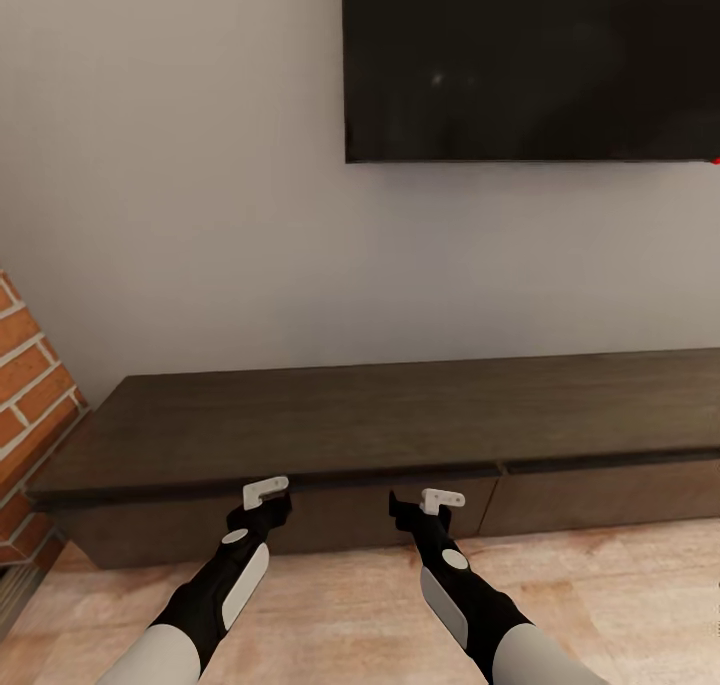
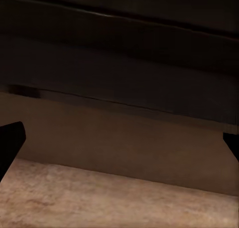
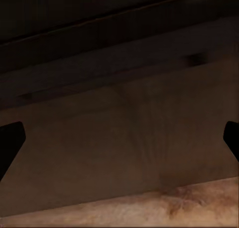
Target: Place each of the two pumpkins and all three candles from the living room inside a cabinet in the living room (use any cabinet), then make sure every cabinet is closed, and position the cauldron so it is next to a table in the living room.
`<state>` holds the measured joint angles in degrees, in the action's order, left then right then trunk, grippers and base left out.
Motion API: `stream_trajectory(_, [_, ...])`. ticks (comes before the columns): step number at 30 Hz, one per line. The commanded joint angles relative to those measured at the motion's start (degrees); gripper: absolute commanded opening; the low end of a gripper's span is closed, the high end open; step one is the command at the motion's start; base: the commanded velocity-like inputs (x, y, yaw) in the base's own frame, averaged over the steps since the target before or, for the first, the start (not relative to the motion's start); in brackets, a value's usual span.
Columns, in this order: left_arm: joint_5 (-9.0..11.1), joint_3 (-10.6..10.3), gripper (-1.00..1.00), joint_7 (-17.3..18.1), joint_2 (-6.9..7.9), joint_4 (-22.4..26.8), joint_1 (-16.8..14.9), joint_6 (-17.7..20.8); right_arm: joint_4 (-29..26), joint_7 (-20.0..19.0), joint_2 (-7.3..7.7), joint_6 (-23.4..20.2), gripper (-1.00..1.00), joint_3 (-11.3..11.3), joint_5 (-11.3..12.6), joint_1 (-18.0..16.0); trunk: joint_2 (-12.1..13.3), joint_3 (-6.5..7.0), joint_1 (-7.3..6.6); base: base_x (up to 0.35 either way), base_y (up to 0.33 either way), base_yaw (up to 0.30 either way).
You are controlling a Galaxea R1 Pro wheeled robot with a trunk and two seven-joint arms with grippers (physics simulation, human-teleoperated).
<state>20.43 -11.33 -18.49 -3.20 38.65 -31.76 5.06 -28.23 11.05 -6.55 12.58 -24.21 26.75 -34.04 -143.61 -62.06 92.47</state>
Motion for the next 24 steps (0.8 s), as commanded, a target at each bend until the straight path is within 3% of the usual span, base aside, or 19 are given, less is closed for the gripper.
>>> stream_trajectory(1, [-0.1, -0.3, 1.00, -0.4, 0.05, 0.3, -0.1, 0.2, 0.0, 0.4, 0.05, 0.3, 1.00, -0.5, 0.6, -0.1, 0.0, -0.04, -0.03, -0.110, 0.000, 0.000])
stream_trajectory(21, [0.1, -0.3, 1.00, 0.3, 0.10, 0.3, -0.1, 0.2, 0.0, 0.5, 0.03, 0.2, 1.00, -0.5, 0.7, -0.1, 0.0, -0.04, -0.03, -0.209, 0.000, 0.000])
stream_trajectory(24, [0.1, -0.3, 1.00, 0.3, 0.05, 0.6, -0.1, 0.3, 0.0, 0.4, -0.02, -1.6, 1.00, -0.5, 0.7, -0.1, 0.0, -0.04, -0.03, -0.288, 0.000, 0.000])
